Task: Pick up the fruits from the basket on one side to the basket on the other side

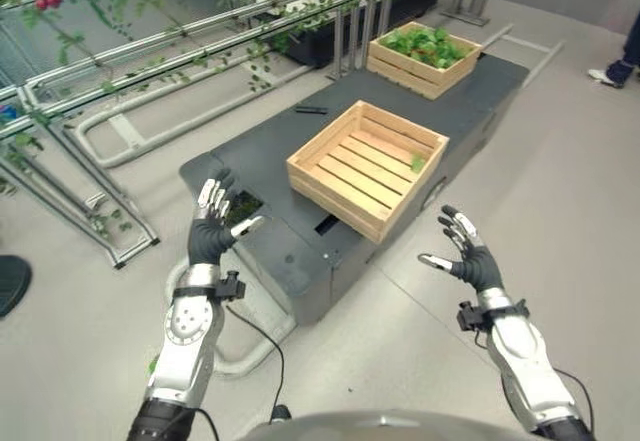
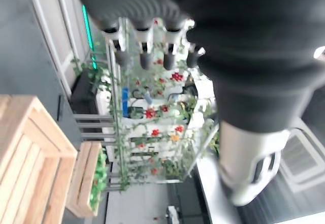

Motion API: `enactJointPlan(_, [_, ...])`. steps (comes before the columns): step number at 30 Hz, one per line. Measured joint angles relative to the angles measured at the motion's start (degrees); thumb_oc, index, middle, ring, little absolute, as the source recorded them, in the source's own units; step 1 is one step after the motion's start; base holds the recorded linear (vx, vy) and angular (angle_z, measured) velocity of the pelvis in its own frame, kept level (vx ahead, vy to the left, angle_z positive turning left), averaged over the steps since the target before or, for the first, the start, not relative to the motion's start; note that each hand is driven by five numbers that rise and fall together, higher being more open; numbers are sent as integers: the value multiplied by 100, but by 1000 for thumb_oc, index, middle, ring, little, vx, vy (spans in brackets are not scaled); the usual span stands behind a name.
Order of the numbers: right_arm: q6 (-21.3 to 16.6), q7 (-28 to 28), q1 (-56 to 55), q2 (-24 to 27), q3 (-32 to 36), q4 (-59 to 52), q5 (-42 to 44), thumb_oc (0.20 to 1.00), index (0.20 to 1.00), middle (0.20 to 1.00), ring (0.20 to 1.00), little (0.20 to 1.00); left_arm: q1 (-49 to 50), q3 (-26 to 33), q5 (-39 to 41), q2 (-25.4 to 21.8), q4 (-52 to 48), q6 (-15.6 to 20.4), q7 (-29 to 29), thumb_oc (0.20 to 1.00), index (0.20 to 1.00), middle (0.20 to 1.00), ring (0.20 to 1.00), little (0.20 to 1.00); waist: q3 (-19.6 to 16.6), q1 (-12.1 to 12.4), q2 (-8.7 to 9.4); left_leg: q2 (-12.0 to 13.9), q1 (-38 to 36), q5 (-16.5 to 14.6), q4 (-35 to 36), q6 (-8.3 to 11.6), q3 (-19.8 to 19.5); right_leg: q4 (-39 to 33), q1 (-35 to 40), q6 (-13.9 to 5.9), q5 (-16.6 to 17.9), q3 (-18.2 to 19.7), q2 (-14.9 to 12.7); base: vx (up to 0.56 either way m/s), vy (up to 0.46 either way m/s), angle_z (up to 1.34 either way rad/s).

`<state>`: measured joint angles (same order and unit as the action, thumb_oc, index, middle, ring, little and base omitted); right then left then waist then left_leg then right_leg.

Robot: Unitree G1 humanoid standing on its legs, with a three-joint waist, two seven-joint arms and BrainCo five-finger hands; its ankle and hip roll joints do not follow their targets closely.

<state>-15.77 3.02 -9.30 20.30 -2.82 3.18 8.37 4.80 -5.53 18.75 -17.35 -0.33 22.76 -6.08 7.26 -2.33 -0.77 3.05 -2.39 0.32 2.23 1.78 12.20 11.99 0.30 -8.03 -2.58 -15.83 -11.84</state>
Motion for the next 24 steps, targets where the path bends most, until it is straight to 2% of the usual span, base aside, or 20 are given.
enactJointPlan(1, [-1, 22, 11, -4, 12, 3, 0, 1000, 1000, 1000, 1000, 1000, -5, 2, 1, -5, 2, 1, -2, 1000, 1000, 1000, 1000, 1000, 24, 15, 5, -32, 3, -31, -25, -50, -52, 334, -123, 0, 2, 74, -65, 134, 160, 61])
enactJointPlan(2, [-3, 80, 73, -16, 11, 12, -7, 1000, 1000, 1000, 1000, 1000, -59, 0, 0, -31, 22, 0, -8, 1000, 1000, 1000, 1000, 1000, 168, -9, 12, -116, 9, -130, -197, -159, -279, 1355, -493, -12, 59, 379, -238, 177, 97, 58])
enactJointPlan(3, [-4, 119, 72, -30, -21, 11, -19, 1000, 1000, 1000, 1000, 1000, -85, -9, -6, -70, 15, 7, -10, 1000, 1000, 1000, 1000, 1000, 214, -1, 37, -151, -1, -111, -197, -232, -471, 2175, -851, -50, 48, 622, -288, 270, -29, 100])
enactJointPlan(4, [-7, 127, 24, -115, -43, -7, -50, 1000, 1000, 1000, 1000, 1000, -100, -41, -5, -165, -2, 7, -19, 1000, 1000, 1000, 1000, 1000, 237, -17, 16, -137, 26, -56, -122, -306, -754, 2074, -1135, -123, -428, 931, 102, 194, -70, 73])
enactJointPlan(6, [-17, 125, 99, -128, -70, -29, -50, 1000, 1000, 1000, 1000, 1000, -109, 4, -1, -266, 2, 11, -35, 1000, 1000, 1000, 1000, 1000, 253, 38, 40, -139, 218, -29, -158, -332, -948, 1080, -1257, -86, -539, 1262, 508, 204, -111, 82])
enactJointPlan(7, [-24, 131, 132, -132, -22, -25, -48, 1000, 1000, 1000, 1000, 1000, -113, 1, 0, -336, 37, -2, -44, 1000, 1000, 1000, 1000, 1000, 262, -44, 58, -191, 335, 34, -195, -346, -982, 154, -1260, -54, -431, 1321, 595, 276, -157, 104])
enactJointPlan(8, [-22, 156, 129, -104, -26, -16, -52, 1000, 1000, 1000, 1000, 1000, -95, 12, 0, -334, 104, 16, -48, 1000, 1000, 1000, 1000, 1000, 282, 24, 34, -199, 302, 3, -170, -293, -1022, -103, -1404, -112, -324, 1447, 498, 375, -226, 134])
enactJointPlan(9, [-19, 173, 146, -42, -11, -14, -93, 1000, 1000, 1000, 1000, 1000, -126, 13, 5, -270, 283, -1, -79, 1000, 1000, 1000, 1000, 1000, 329, -66, -13, -290, 352, -43, -208, -286, -1152, -798, -1362, -185, -67, 1731, 374, 190, -171, 94])
enactJointPlan(11, [-19, 173, 113, -84, -21, -1, -105, 1000, 1000, 1000, 1000, 1000, -117, 12, 4, -292, 326, 0, -91, 1000, 1000, 1000, 1000, 1000, 404, -84, -43, -320, 276, -49, -170, -266, -1351, -1131, -1374, -176, 124, 1896, 223, 261, -298, 97])
enactJointPlan(13, [-17, 171, -3, -119, -18, 115, -114, 1000, 1000, 1000, 1000, 1000, -88, 12, 5, -286, 336, 2, -107, 1000, 1000, 1000, 1000, 1000, 389, 3, 128, -344, 33, -119, -65, -75, -1521, -1113, -1200, -146, 316, 1885, 144, 250, -349, 103])
enactJointPlan(14, [-3, 168, -1, -92, 15, 281, -147, 1000, 1000, 1000, 1000, 1000, -73, 3, 6, -239, 357, 7, -110, 1000, 1000, 1000, 1000, 1000, 367, -11, 186, -251, -118, -211, -62, 121, -1699, -985, -1058, -31, 728, 1723, 162, 291, -496, 93])
enactJointPlan(15, [-4, 169, -38, -85, 70, 286, -148, 1000, 1000, 1000, 1000, 1000, -67, -17, 4, -204, 351, 10, -105, 1000, 1000, 1000, 1000, 1000, 340, 11, 182, -151, -128, -263, -81, 197, -1711, -917, -1049, 81, 874, 1598, 212, 249, -448, 86])
enactJointPlan(16, [-11, 176, 93, -1, 112, 322, -148, 1000, 1000, 1000, 1000, 1000, 52, 8, 7, -13, 323, 31, -104, 1000, 1000, 1000, 1000, 1000, 335, 111, -22, 123, -77, -269, -136, 323, -1689, -746, -932, 212, 792, 1395, 542, 319, -585, 77])
enactJointPlan(17, [-17, 183, 100, 31, 182, 340, -145, 1000, 1000, 1000, 1000, 1000, -92, 5, 14, 34, 431, 12, -59, 1000, 1000, 1000, 1000, 1000, 367, -36, -68, 188, 163, -332, -509, 463, -1776, -668, -808, 327, 586, 1250, 566, 166, -370, 145])
enactJointPlan(18, [-1, 214, 33, 129, 303, 393, -142, 1000, 1000, 1000, 1000, 1000, -321, -80, 31, 197, 481, -44, 4, 1000, 1000, 1000, 1000, 1000, 388, -175, 48, 200, 486, -318, -1137, 455, -1667, -634, -671, 416, 477, 949, 481, 123, -360, 146])
enactJointPlan(20, [-15, 237, 79, 210, 335, 394, -139, 1000, 1000, 1000, 1000, 1000, -332, -87, 63, 180, 443, -46, 40, 1000, 1000, 1000, 1000, 1000, 354, -72, 153, 302, 694, -202, -1532, 514, -1384, -638, -551, 568, 326, 847, 650, 80, -274, 77])
enactJointPlan(21, [-30, 270, 112, 241, 369, 391, -113, 1000, 1000, 1000, 1000, 1000, -344, -95, 66, 68, 440, -50, 45, 1000, 1000, 1000, 1000, 1000, 347, -6, 186, 420, 821, -116, -1753, 506, -1245, -746, -403, 671, 276, 658, 713, 116, -197, 75])
enactJointPlan(22, [-43, 334, 114, 178, 482, 363, -85, 1000, 1000, 1000, 1000, 1000, -353, -107, 64, -18, 426, -50, 56, 1000, 1000, 1000, 1000, 1000, 288, -130, 266, 532, 866, 60, -1676, 378, -866, -980, -219, 780, 304, 361, 710, 127, -160, 86])
enactJointPlan(23, [-49, 367, 146, 178, 487, 366, -82, 1000, 1000, 1000, 1000, 1000, -334, -103, 64, -49, 376, -49, 60, 1000, 1000, 1000, 1000, 1000, 282, -104, 274, 541, 861, 42, -1525, 344, -676, -1042, -142, 818, 295, 250, 712, 131, -70, 95])
enactJointPlan(24, [-57, 401, 143, 194, 525, 360, -83, 1000, 1000, 1000, 1000, 1000, -330, -103, 59, -118, 310, -49, 70, 1000, 1000, 1000, 1000, 1000, 262, -129, 282, 543, 738, 34, -1118, 358, -240, -1129, -76, 858, 254, 81, 731, 118, -21, 70])
